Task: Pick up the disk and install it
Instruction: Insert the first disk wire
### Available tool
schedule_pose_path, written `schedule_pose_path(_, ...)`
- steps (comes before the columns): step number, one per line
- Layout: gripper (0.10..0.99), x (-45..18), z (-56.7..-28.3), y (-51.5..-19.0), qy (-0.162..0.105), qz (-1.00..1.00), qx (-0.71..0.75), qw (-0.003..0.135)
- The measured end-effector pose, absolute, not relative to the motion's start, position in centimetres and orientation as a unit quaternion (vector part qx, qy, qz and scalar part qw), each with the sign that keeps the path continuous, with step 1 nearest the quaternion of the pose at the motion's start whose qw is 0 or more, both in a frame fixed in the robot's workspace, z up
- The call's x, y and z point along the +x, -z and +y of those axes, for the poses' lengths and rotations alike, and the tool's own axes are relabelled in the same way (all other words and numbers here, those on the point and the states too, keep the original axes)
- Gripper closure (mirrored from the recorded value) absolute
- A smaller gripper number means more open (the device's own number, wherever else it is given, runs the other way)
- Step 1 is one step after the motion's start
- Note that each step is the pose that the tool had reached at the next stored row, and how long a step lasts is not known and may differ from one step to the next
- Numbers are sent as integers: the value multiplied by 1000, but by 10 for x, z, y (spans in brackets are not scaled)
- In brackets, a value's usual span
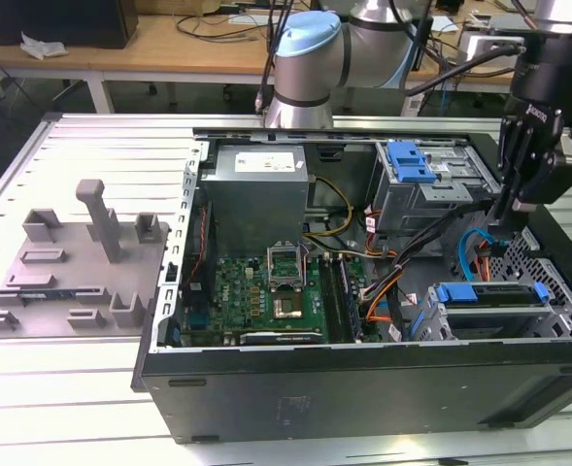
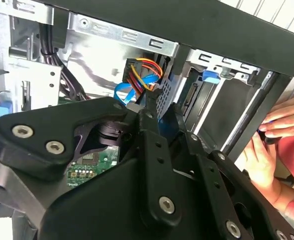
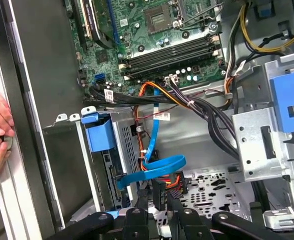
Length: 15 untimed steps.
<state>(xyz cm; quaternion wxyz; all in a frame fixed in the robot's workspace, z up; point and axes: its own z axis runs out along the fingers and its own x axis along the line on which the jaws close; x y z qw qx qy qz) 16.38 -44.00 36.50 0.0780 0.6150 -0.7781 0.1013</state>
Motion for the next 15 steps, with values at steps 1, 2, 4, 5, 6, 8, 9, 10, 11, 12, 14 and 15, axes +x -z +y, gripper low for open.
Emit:
schedule_pose_path(1,796,164,-439,-363,-102,-778,615,78)
schedule_pose_path(2,796,164,-438,-361,-102,-778,615,79)
schedule_pose_path(4,796,164,-436,-359,-103,-778,615,80)
schedule_pose_path(5,796,164,-434,-357,-103,-778,615,80)
schedule_pose_path(6,796,164,-433,-357,-103,-778,615,80)
schedule_pose_path(8,796,164,-431,-356,-104,-778,615,81)
schedule_pose_path(9,796,164,-431,-356,-105,-777,615,82)
schedule_pose_path(10,796,164,-431,-356,-107,-777,614,84)
schedule_pose_path(11,796,164,-431,-356,-110,-777,614,87)
schedule_pose_path(12,796,164,-431,-356,-113,-776,614,91)
schedule_pose_path(14,796,164,-429,-355,-117,-775,613,95)
schedule_pose_path(15,796,164,-428,-354,-118,-775,613,96)
